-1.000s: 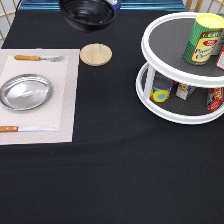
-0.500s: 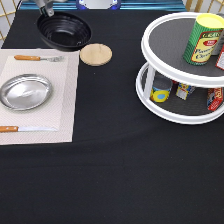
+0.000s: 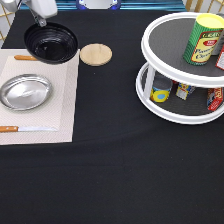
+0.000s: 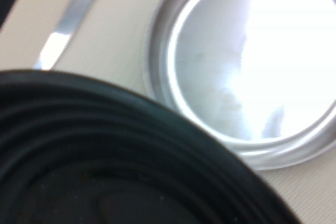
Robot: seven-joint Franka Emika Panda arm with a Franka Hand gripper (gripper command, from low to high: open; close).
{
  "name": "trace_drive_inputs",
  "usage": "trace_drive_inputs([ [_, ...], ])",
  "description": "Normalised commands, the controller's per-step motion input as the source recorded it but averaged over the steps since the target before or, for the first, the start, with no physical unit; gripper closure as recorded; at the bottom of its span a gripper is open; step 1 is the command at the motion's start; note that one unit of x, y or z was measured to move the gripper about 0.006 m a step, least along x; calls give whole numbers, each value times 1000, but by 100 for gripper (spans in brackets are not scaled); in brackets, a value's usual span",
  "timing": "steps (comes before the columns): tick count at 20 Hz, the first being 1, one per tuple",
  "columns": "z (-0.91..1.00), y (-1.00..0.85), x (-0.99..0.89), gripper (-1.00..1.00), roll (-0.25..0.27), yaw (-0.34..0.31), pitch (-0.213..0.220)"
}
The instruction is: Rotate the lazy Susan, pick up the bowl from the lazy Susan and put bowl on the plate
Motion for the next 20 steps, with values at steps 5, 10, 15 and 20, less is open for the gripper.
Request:
trace_drive_inputs([
  [5, -323, -462, 108, 100, -33, -203, 79],
  [10, -309, -466, 339, 100, -58, -174, 63],
  [15, -187, -449, 646, 100, -55, -145, 65],
  [20, -187, -346, 429, 100, -8, -119, 65],
])
